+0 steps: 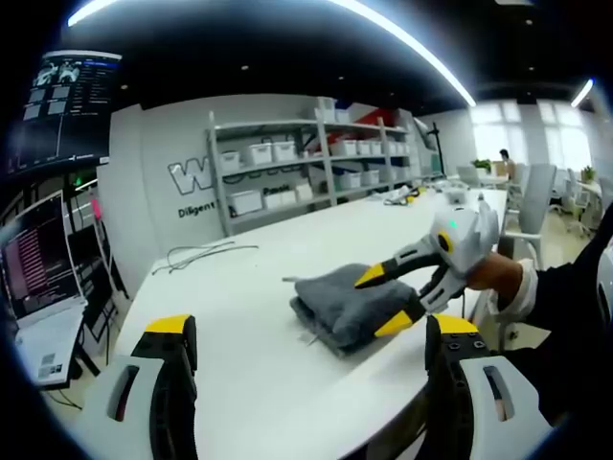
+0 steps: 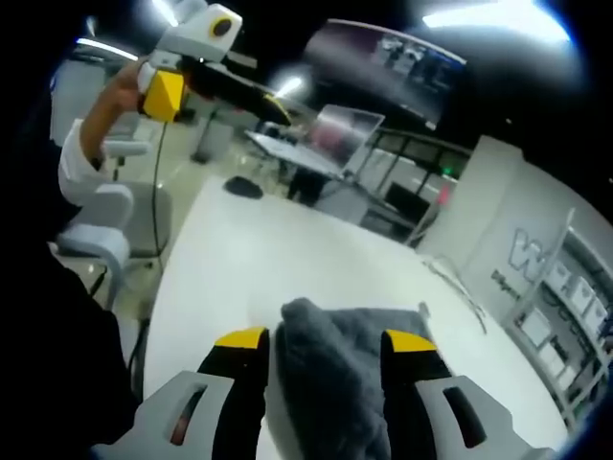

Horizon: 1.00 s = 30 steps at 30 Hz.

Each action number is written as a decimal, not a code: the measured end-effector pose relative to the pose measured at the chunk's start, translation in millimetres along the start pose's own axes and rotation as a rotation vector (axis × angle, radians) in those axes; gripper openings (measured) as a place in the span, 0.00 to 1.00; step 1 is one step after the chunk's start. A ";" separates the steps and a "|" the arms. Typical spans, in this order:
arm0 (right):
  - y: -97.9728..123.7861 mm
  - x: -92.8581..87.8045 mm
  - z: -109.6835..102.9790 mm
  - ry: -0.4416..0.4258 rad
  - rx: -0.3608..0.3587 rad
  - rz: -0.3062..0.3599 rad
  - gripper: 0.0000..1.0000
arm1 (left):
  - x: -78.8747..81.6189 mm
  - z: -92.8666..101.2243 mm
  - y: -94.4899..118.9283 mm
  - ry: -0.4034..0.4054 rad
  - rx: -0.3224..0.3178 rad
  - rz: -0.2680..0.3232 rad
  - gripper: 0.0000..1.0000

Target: Open the folded towel by lifting each exposed corner and separating the folded layers until the towel lies flat within the target outline without major curled edges

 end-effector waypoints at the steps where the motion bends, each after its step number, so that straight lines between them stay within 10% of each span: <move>1: -0.1 0.4 -0.5 0.001 0.002 0.002 0.45 | 0.0 -0.2 0.0 0.000 0.000 0.000 0.98; 30: -10.5 13.2 -8.5 0.019 0.042 0.016 0.41 | -1.8 -4.1 2.7 0.013 0.009 0.002 0.98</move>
Point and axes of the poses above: the point that each gripper's makers call its tool centre point, and the gripper's own axes: y roughly backward along the fingers, z roughly to its right, x roughly out of its top, the point moved 2 cm from there along y, roughly backward along the fingers, and after that the axes turned 13 degrees about -z, right-handed, at the moved point
